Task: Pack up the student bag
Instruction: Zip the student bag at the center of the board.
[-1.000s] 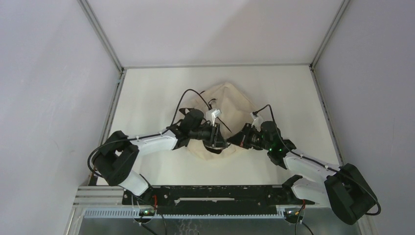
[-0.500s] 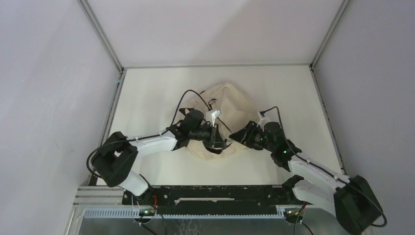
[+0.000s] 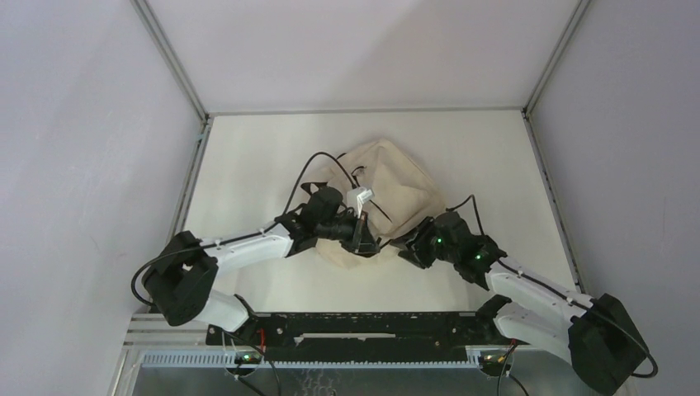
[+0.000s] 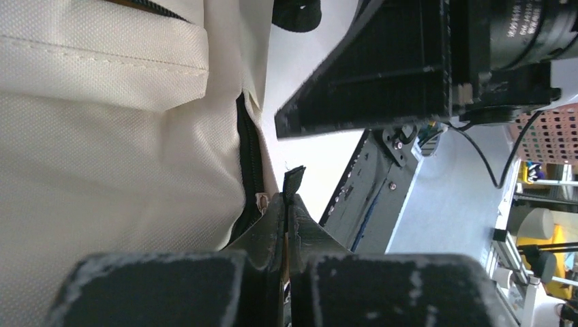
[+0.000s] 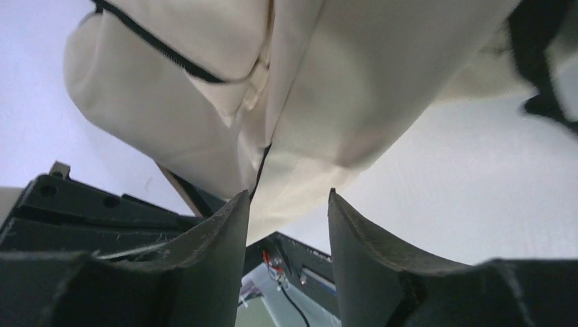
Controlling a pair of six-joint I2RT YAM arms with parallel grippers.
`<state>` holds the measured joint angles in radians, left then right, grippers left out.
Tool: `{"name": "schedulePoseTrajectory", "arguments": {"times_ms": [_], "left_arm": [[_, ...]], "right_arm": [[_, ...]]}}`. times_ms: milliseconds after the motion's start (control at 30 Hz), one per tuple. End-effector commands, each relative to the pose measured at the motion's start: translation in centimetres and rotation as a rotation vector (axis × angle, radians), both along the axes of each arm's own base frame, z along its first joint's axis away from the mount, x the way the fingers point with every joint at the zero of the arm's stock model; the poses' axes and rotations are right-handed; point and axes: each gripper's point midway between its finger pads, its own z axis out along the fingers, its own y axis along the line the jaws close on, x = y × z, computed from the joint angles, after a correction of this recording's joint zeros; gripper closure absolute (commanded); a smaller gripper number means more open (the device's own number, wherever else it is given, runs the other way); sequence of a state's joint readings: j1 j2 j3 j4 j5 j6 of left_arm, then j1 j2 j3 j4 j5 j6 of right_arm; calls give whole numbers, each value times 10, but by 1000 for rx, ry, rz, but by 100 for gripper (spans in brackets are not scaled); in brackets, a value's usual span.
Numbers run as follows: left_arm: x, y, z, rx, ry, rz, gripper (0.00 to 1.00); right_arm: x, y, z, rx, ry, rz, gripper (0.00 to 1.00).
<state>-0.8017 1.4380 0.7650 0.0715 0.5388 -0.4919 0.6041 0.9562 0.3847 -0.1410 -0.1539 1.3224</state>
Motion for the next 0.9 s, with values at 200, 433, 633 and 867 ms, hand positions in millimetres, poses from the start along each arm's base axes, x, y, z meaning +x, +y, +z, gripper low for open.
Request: {"name": "schedulePoseTrajectory", "arguments": {"times_ms": [200,433,633,867], "left_arm": [[-10,-12,29,-29,-104,-78,100],[-9,-13,38,-16,-124,-104,100],[-24,-4,49,-29,-128,-147,100],[-36,4,52,-28,-124,-164,100]], "right_arm": [[13,38,28,109,-22,31,40],[24,33,20,69,-3,42,100],[32,-23,2,-99,-1,-41,100],[45,-74,0,-227,-55,-112,100]]}}
